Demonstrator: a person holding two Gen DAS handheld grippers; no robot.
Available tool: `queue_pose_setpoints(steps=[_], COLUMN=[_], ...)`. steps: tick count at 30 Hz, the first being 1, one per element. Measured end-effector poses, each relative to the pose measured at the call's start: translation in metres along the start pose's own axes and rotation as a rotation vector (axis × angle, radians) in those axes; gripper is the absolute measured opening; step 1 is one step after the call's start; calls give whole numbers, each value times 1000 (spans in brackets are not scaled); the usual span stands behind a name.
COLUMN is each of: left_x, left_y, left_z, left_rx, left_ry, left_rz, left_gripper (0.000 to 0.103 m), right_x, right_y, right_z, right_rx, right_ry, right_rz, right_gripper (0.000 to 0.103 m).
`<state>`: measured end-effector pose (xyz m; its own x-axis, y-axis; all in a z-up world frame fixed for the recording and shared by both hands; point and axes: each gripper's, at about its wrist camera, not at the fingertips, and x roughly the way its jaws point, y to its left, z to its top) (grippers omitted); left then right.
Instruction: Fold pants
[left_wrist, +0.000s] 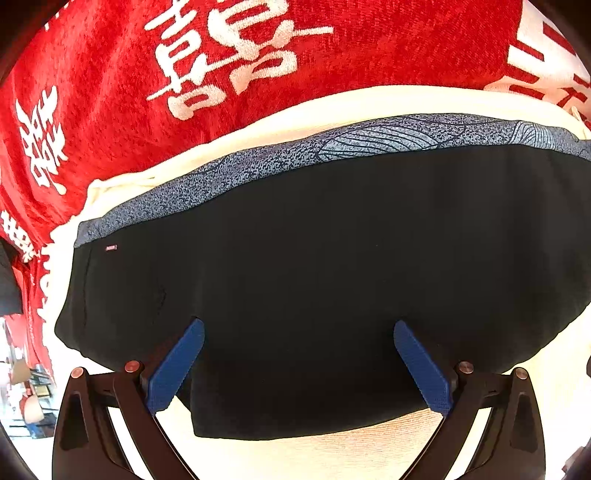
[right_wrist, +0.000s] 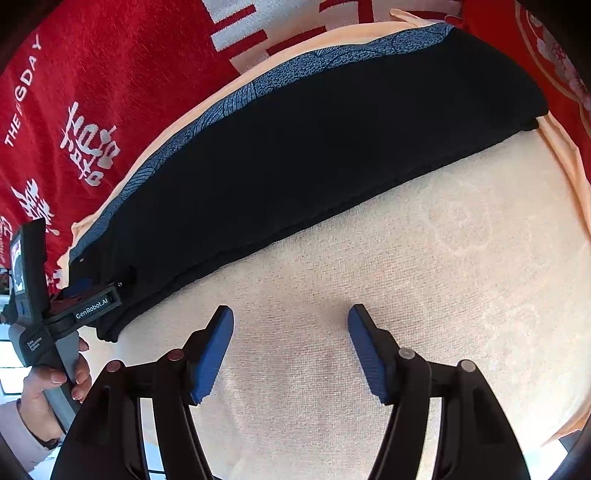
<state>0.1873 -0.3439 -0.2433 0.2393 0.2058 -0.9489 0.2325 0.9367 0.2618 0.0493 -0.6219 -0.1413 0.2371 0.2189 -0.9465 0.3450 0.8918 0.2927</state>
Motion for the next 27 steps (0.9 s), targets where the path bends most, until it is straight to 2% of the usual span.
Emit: queue_pose_setpoints(steps=[4,8,12,17,19,21,23,25,27], left_x=[-4,-18,-38,-47,-47,-45,-35,-26,-26], left_y=[-4,-12,-31,-76,-93,-111,-130,-135,-134], left_z=[5,10,22,43,51,56,57,55,52], left_rx=[30,23,19,27,18,23,43,28,2], left_ry=[5,-3,-33,-41,-41,-49,-25,-8,-22], left_rz=[21,-9,-78,-181,-215,-232,-209,-215,-231], left_gripper=[103,103,103,103,103,103,103,103,103], right_x=[-3,-7,-18,-28,-30,-31,-30,-28,-22], right_y=[-4,-17,-49,-97,-114,-127,-137,-144,-154], right_z=[3,7,14,26,31,33,31,30,29], right_rx=[25,89,226,402,462,506,536,565,600], right_ry=[-7,-7,-73,-188,-227,-261,-280,-288,-301], right_rz=[33,118,263,353,384,399,411,427,460], right_gripper=[69,69,69,68,63,59,58,58,58])
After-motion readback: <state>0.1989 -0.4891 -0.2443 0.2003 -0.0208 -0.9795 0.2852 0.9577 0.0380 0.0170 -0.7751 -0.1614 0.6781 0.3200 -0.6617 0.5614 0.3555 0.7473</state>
